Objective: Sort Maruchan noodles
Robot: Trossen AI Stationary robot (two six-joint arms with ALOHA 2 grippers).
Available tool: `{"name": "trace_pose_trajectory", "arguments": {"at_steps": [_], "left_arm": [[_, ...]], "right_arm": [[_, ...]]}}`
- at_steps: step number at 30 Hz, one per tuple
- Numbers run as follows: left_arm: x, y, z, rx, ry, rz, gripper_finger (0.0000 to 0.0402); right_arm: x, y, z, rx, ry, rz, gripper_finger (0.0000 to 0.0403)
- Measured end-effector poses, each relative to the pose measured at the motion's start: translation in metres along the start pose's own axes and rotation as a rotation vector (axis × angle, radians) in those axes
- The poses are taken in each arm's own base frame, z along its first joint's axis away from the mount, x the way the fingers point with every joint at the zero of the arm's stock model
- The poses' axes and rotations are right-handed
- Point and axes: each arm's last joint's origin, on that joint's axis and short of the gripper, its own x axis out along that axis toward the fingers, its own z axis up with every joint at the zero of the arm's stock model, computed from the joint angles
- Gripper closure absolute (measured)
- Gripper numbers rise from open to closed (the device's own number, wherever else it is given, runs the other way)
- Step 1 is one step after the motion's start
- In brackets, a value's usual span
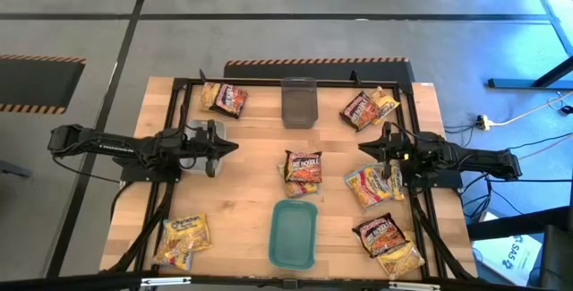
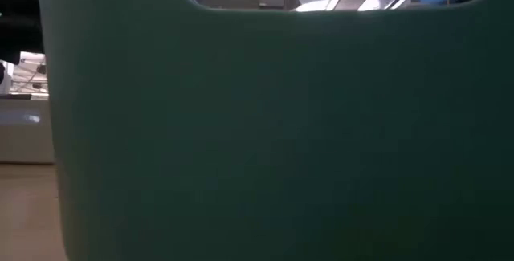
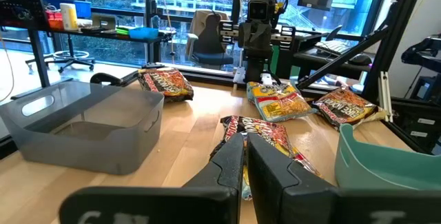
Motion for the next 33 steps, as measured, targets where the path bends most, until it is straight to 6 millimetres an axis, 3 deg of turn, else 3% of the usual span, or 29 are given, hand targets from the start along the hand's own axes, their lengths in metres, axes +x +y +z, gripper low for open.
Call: {"name": "trace_pose_trajectory", "arguments": {"at_steps": [18, 29, 33], "left_arm": [[0.000, 0.000, 0.001, -0.006, -0.009, -0.001, 0.0388], [-0.006, -0.003, 0.033, -0.061, -0.340, -0.047, 0.0388], [-0.009, -0.002, 0.041, -0.024, -0.436, 0.010, 0.0388]], "right_arm": [[0.000, 0.000, 0.000, -0.010, -0.001, -0.001, 0.0382], [0.000, 0.000, 0.002, -0.086, -0.024, 0.001, 0.0382], [0.000, 0.001, 0.005, 0.006, -0.055, 0.020, 0.0382]]}}
